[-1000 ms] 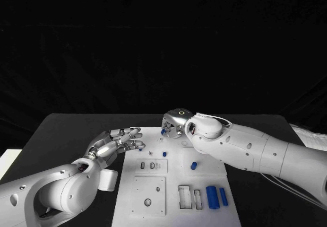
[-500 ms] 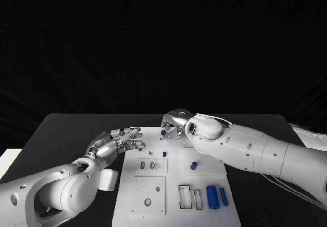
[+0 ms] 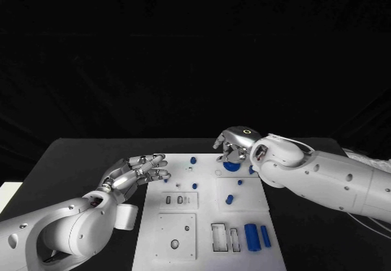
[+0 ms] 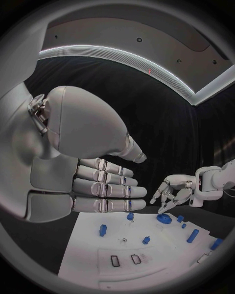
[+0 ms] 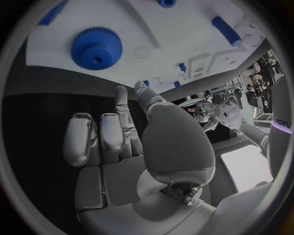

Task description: Assemble the parts on the task board

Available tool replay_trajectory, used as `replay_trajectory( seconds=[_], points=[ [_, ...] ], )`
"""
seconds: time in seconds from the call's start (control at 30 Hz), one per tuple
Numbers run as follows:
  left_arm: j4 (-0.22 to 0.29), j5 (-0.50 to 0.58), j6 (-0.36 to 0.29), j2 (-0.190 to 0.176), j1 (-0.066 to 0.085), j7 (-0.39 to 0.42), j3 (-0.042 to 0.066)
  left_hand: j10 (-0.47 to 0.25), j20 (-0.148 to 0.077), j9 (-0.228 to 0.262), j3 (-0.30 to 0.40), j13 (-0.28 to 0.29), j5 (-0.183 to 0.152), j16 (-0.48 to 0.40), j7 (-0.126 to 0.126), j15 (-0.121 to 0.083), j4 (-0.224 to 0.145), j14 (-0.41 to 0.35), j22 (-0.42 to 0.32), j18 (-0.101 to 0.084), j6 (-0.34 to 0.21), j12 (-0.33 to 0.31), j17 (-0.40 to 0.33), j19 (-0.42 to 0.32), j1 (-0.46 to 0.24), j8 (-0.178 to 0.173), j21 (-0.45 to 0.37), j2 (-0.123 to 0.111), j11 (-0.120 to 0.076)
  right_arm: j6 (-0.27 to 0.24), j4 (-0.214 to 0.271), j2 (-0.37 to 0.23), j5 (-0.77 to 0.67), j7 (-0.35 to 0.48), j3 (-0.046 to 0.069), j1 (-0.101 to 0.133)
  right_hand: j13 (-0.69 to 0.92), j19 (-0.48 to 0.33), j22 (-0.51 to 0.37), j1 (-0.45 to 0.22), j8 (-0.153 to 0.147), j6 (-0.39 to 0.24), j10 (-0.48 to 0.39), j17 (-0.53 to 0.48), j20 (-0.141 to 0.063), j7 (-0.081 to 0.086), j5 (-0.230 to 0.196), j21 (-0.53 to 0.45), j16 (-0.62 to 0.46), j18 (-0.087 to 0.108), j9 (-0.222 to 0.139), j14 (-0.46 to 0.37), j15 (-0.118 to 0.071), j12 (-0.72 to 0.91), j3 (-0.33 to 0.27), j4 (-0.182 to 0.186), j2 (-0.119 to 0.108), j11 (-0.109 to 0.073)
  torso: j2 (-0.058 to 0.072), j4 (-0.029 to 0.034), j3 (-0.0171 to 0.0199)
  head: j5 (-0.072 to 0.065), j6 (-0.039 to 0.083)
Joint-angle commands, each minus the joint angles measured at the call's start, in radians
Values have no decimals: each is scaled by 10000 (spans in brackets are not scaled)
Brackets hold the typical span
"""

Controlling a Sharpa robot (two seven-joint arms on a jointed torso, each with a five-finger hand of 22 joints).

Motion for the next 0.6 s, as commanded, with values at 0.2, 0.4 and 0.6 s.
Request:
replay_trajectory(
  seconds=[0.2, 0.4, 0.6],
  points=[
    [-7, 85, 235, -4, 15, 29, 7, -64, -11, -15, 17, 0, -30, -40, -9, 27, -73, -66, -10, 103, -38, -44, 14, -75, 17, -58, -37, 56, 31, 580, 686, -959, 1603, -741, 34, 38, 10995, 548, 1043, 271, 196, -227, 467, 3394, -80, -4, 1004, 521, 2355, -351, 125, 750, -39, 10490, -1936, 1237, 73, 45, -17, -163, 40, 82, 60],
    [-60, 94, 260, 36, 13, 19, 5, -65, -11, -14, 18, 0, -29, -42, -11, 27, -75, -66, -10, 103, -38, -42, 15, -75, 18, -57, -38, 58, 30, 1001, 535, -1065, 1399, -1035, 38, 40, 13079, 817, 1671, 610, 258, -392, 1035, 4426, 56, 136, 999, 826, 2946, -465, 205, 888, 144, 12407, -2277, 1878, 51, 178, -15, -156, 32, 48, 37],
    [-94, 96, 260, 74, 13, 14, 5, -67, -10, -13, 20, 1, -29, -44, -14, 26, -78, -64, -12, 104, -38, -40, 18, -75, 19, -55, -39, 60, 29, 1270, 342, -973, 1122, -1213, 39, 24, 13471, 883, 1839, 758, 301, -402, 1248, 4635, 88, 160, 1204, 908, 3056, -496, 242, 921, 169, 12778, -2297, 2020, 75, 203, -12, -134, 35, 2, 0]
  ],
)
